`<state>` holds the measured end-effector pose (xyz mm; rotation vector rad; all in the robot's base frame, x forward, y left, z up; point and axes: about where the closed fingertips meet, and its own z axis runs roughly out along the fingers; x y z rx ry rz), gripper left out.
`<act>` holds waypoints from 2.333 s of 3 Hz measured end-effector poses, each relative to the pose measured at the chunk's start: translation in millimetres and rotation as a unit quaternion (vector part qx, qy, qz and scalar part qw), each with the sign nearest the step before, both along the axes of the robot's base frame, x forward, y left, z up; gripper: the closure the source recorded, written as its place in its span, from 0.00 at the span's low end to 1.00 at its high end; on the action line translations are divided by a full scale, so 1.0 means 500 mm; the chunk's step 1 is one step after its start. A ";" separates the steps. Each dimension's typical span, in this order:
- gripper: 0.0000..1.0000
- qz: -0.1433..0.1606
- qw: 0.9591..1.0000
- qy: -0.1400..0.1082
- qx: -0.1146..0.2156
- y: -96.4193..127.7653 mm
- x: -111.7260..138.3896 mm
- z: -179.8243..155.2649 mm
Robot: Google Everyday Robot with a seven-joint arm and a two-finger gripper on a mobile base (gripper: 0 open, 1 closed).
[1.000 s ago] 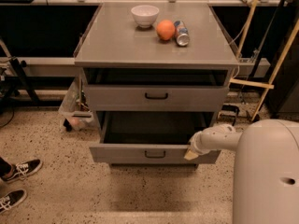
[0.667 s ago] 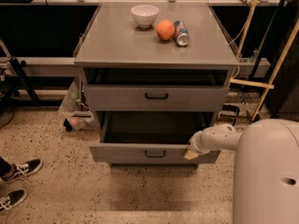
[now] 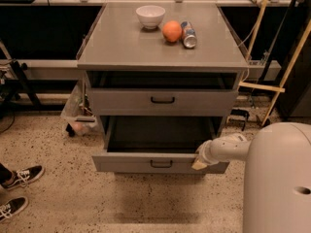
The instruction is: Open middle drawer
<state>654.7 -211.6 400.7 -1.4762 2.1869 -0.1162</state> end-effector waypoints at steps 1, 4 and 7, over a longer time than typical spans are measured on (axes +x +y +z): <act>1.00 -0.005 1.000 0.000 0.003 -0.003 -0.014 -0.004; 1.00 -0.027 1.000 -0.005 0.012 -0.009 -0.068 -0.006; 1.00 -0.025 1.000 -0.006 0.013 0.004 -0.078 0.002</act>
Offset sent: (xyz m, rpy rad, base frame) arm -0.5391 -0.0232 -0.1295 0.3053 -0.0293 -0.7302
